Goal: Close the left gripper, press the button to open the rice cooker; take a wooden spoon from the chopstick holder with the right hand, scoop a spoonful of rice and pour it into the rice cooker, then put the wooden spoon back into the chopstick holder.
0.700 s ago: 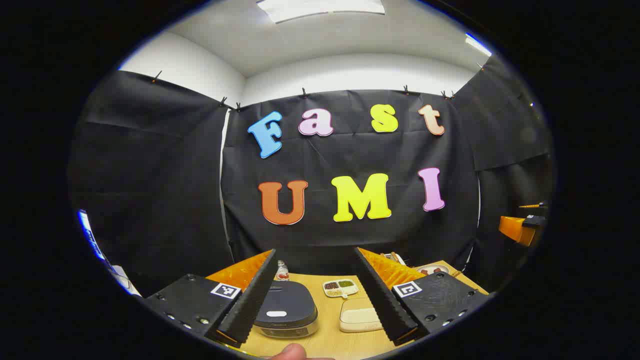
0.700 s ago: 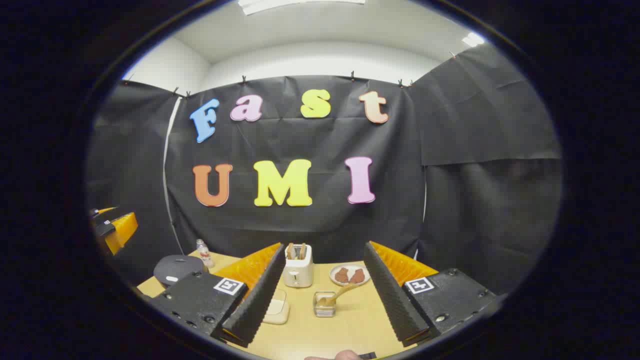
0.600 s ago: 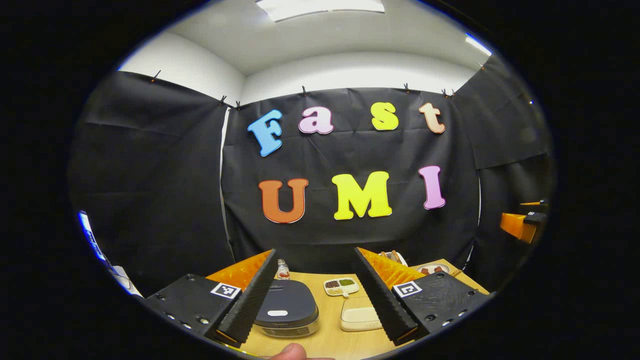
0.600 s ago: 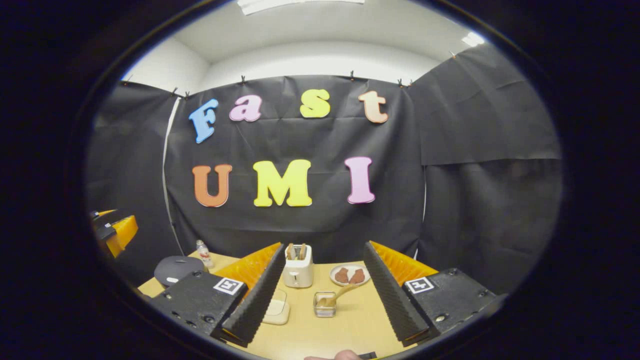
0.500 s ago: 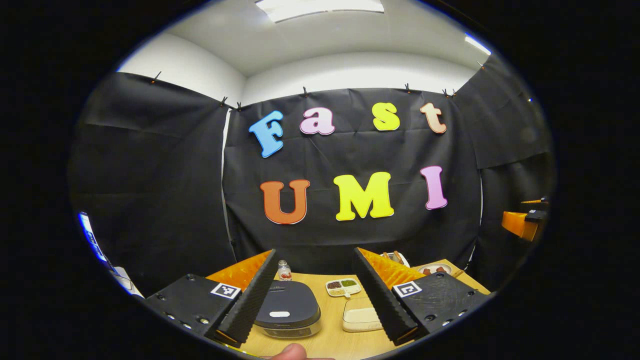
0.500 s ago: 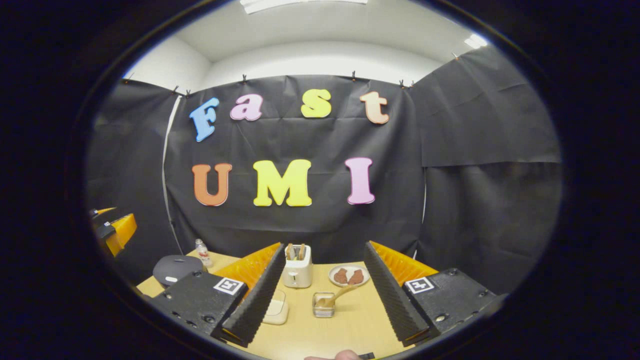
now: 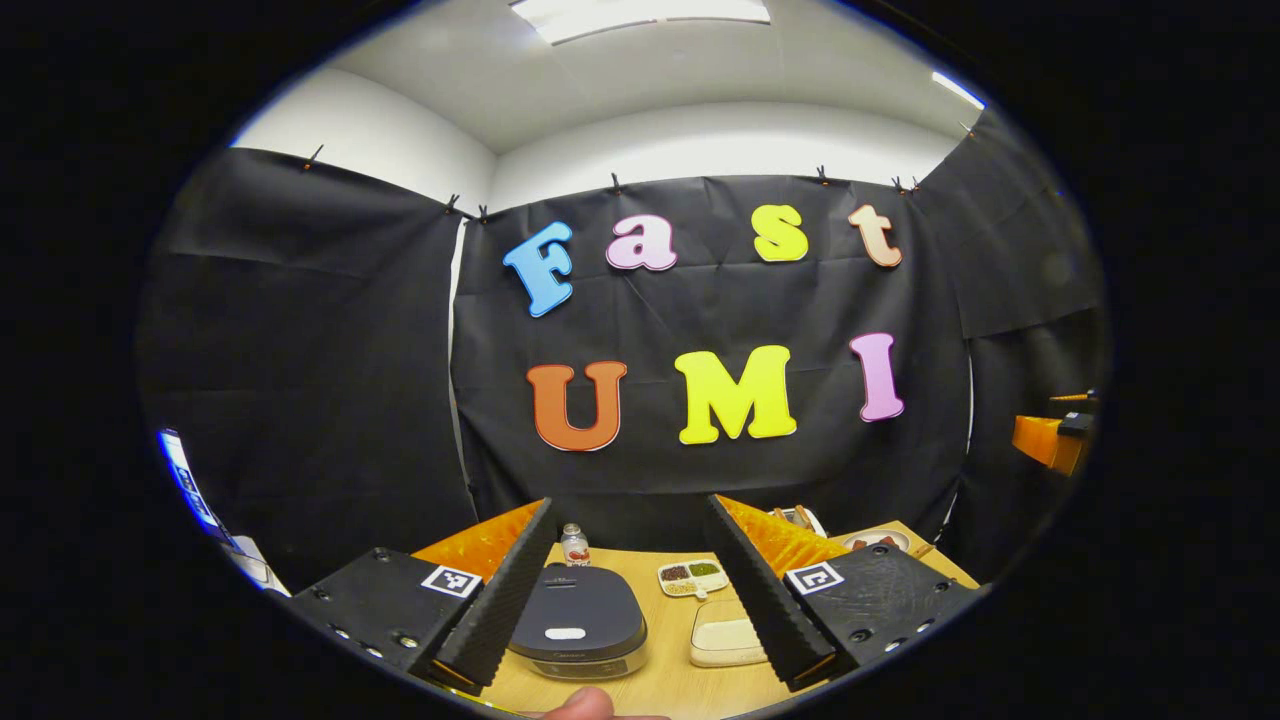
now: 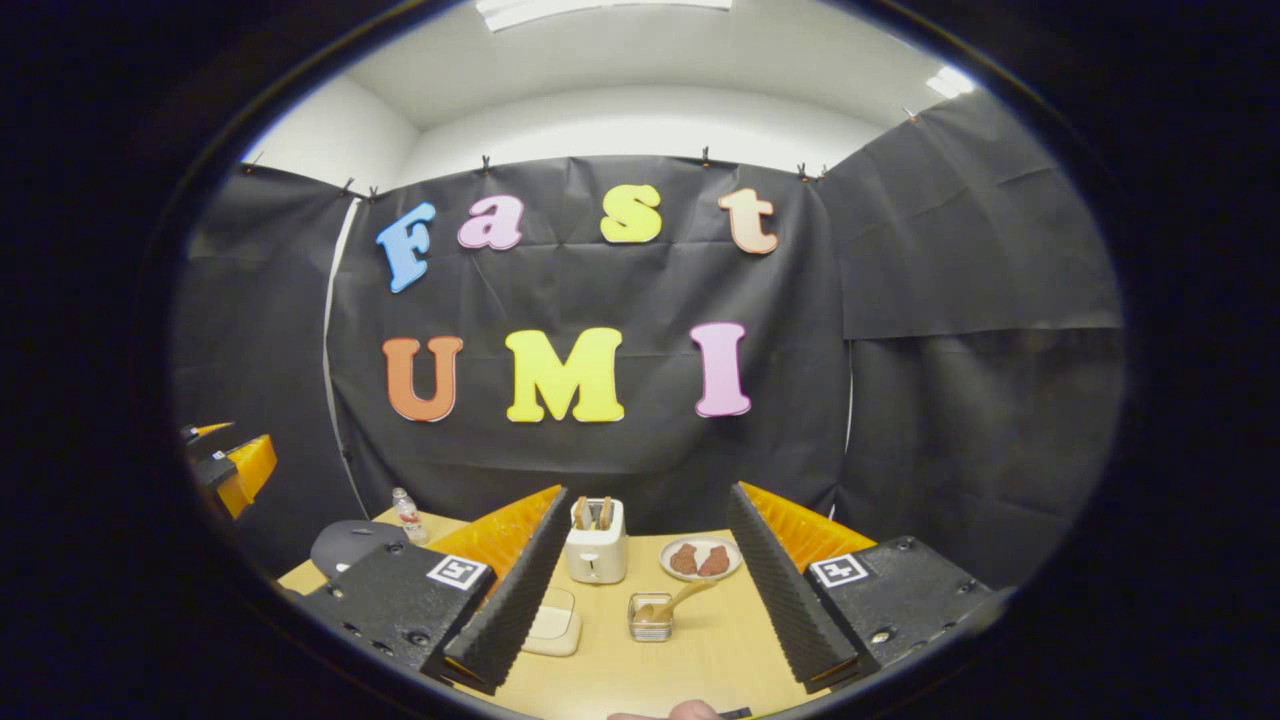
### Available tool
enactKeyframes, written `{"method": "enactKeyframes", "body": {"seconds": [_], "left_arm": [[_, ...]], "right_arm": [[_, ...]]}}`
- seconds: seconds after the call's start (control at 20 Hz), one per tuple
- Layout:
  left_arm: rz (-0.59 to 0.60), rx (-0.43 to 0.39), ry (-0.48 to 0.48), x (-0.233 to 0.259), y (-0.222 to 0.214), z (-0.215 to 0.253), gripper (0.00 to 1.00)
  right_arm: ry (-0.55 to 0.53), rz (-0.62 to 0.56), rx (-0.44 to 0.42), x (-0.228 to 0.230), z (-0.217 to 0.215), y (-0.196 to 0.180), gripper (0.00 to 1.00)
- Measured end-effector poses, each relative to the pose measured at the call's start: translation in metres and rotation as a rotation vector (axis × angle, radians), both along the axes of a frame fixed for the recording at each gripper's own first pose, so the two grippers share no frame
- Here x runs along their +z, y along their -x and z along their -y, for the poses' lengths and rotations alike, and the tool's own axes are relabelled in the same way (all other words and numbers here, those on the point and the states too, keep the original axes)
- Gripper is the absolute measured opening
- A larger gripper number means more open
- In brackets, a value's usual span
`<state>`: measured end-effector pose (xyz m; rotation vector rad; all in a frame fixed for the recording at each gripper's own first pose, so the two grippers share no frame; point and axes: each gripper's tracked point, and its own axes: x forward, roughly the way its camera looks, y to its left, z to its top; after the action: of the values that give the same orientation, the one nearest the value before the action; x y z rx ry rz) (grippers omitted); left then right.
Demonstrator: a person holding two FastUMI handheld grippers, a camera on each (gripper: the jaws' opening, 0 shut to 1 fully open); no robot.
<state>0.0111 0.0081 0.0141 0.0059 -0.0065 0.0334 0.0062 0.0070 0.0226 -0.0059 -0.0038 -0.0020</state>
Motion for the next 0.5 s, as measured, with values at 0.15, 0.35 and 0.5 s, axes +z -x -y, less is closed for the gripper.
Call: {"method": "enactKeyframes", "body": {"seconds": [0.15, 0.35, 0.5], "left_arm": [[0.006, 0.005, -0.005, 0.001, -0.006, -0.004, 0.9], [-0.083, -0.014, 0.018, -0.016, -0.01, -0.004, 0.71], [-0.119, 0.013, 0.037, -0.022, -0.018, -0.015, 0.19]], "right_arm": [[0.011, -0.009, 0.001, -0.005, -0.002, -0.004, 0.96], [0.016, -0.014, 0.001, -0.005, -0.005, -0.006, 1.0], [0.029, -0.015, -0.002, -0.005, -0.006, -0.008, 1.0]]}}
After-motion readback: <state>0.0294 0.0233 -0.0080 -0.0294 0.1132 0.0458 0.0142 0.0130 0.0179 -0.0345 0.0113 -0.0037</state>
